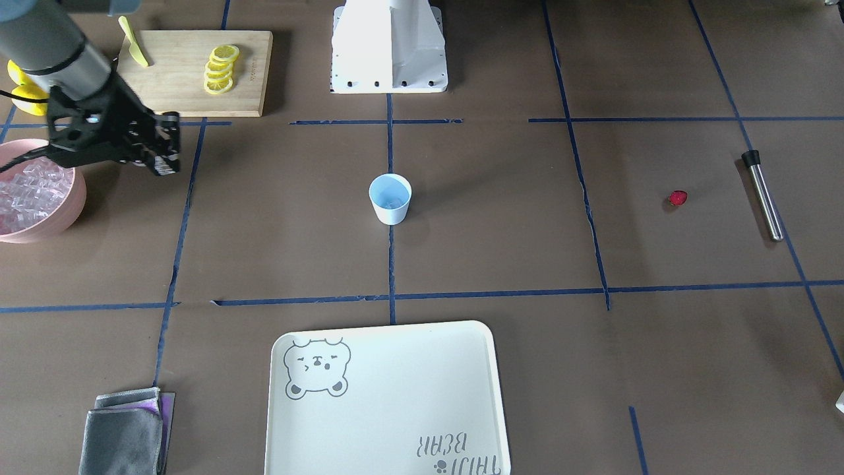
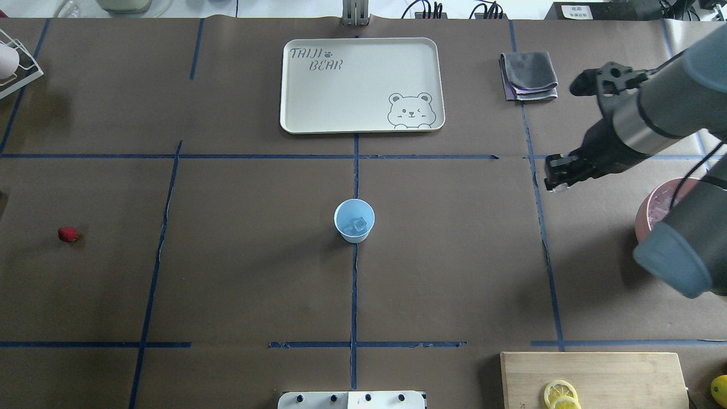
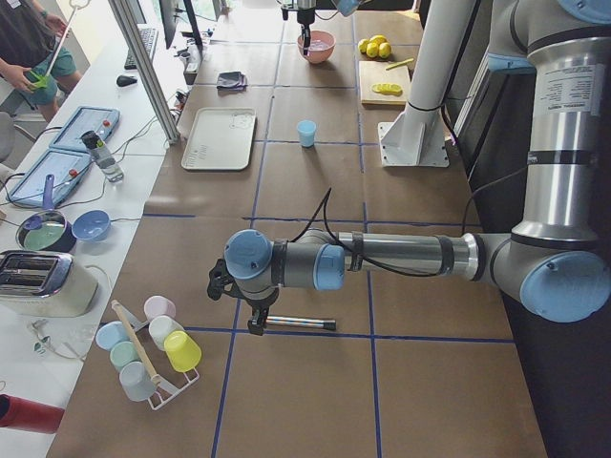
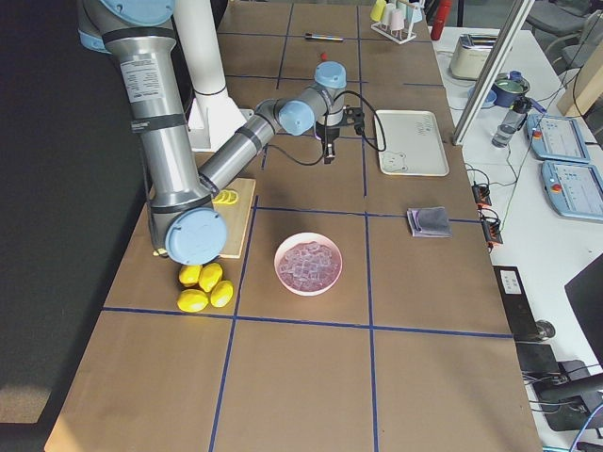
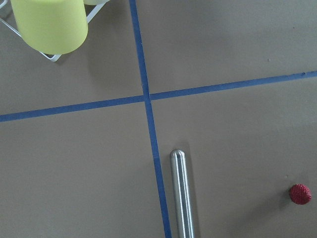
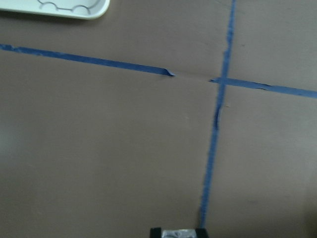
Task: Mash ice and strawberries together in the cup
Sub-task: 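Carry the ice cube with the right gripper over the cup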
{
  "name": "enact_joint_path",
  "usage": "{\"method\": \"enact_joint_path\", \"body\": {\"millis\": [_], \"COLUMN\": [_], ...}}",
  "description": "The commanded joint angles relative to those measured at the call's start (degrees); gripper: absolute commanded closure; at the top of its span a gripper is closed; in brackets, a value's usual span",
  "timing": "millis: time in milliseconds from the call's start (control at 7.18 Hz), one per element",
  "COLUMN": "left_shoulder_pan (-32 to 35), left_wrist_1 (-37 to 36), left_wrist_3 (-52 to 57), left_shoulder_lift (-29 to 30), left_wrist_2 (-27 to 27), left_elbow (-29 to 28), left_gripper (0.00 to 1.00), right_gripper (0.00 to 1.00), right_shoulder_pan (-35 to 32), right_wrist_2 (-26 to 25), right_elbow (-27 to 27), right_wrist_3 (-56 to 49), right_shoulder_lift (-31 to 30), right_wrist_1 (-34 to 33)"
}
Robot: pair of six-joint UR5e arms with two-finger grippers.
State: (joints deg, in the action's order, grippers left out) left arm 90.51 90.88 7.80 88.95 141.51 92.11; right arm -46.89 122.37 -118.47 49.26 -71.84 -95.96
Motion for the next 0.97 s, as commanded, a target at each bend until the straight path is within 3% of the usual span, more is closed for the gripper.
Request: {"method": "enact_joint_path", "body": {"millis": [0, 418, 835], "left_shoulder_pan": [-0.1, -0.1, -0.2], "left_wrist_1": [0.0, 0.0, 0.0], "left_wrist_3": [-0.1, 0.0, 0.1], "left_shoulder_lift": [0.0, 0.0, 0.0], "left_wrist_2": [-0.1, -0.4, -0.3], "left_elbow": [-0.3, -0.5, -0.9], "left_gripper": [0.0, 0.0, 0.0], "right_gripper": [0.98, 0.98, 0.98], "right_shoulder_pan": [12.3, 20.1, 20.7], "right_wrist_2": [-9.7, -17.2, -17.6], "right_elbow": [6.5, 20.9, 21.6], "right_wrist_3": [15.6, 22.9, 22.6], "right_shoulder_lift": [14.8, 28.1, 28.9], "right_wrist_1": [-1.9, -1.4, -1.3]}}
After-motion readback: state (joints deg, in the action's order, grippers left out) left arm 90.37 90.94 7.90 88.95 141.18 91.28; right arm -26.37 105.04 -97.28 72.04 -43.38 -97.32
